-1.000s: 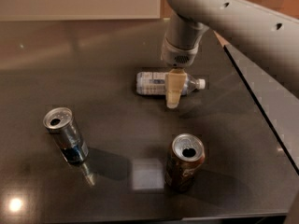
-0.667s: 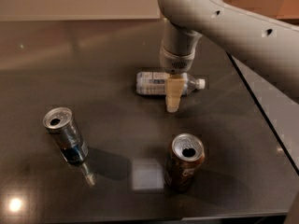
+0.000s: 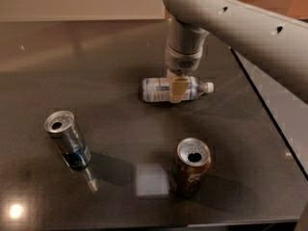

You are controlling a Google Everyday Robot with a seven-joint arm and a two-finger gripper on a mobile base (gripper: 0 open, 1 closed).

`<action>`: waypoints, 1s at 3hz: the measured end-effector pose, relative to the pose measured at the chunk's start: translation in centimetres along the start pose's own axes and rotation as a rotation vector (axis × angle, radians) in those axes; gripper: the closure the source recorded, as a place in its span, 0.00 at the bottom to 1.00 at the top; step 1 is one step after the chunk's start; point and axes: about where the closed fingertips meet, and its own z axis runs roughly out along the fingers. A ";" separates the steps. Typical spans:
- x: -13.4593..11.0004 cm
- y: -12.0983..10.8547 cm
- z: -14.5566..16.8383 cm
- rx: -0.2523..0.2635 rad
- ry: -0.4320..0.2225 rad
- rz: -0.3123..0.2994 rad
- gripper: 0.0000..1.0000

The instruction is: Move blue plastic bottle near redbull can

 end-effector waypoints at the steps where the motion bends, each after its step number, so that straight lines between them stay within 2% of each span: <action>1: 0.0 -0.1 -1.4 0.014 -0.007 -0.006 0.66; 2: -0.8 0.6 -3.4 0.038 -0.028 -0.045 0.90; 3: -3.1 2.5 -5.3 0.080 -0.033 -0.154 1.00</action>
Offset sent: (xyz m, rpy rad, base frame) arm -0.0269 0.0114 0.0600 0.0426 -0.0716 0.0979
